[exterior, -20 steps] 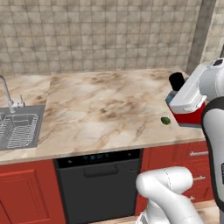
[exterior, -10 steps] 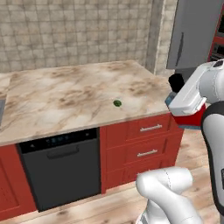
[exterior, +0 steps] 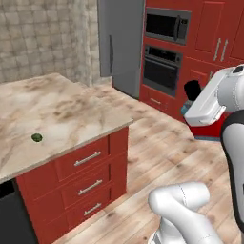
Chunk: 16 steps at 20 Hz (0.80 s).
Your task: Place the liquor and beer on the top shelf of the fridge to keep them out of children's reach, and place the avocado on lower shelves for easy access.
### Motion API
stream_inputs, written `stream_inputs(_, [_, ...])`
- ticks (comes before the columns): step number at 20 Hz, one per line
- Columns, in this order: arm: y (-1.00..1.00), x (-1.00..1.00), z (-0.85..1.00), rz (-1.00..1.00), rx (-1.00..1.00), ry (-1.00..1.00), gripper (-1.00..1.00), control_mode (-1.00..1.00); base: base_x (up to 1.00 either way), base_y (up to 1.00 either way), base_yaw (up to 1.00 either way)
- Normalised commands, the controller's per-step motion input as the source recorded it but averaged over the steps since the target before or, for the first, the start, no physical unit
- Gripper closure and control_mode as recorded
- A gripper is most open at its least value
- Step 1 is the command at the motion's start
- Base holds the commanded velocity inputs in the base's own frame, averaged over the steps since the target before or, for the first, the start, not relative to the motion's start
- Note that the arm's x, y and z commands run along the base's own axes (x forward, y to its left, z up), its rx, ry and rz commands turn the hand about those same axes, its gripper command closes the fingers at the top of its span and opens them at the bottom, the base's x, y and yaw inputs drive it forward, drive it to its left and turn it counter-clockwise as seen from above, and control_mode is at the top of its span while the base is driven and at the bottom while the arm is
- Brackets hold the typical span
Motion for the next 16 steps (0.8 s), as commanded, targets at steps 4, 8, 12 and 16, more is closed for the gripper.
stream_inputs(4, [0.0,0.0,0.0,0.0,0.0,0.0,1.0,1.0,0.59,-0.79,-0.49])
stream_inputs(8, [0.0,0.0,0.0,0.0,0.0,0.0,1.0,1.0,0.79,-0.66,-0.42])
stream_inputs(12, [0.0,0.0,0.0,0.0,0.0,0.0,1.0,1.0,0.96,-0.3,-0.16])
stream_inputs(16, [0.0,0.0,0.0,0.0,0.0,0.0,1.0,1.0,1.0,0.0,0.29])
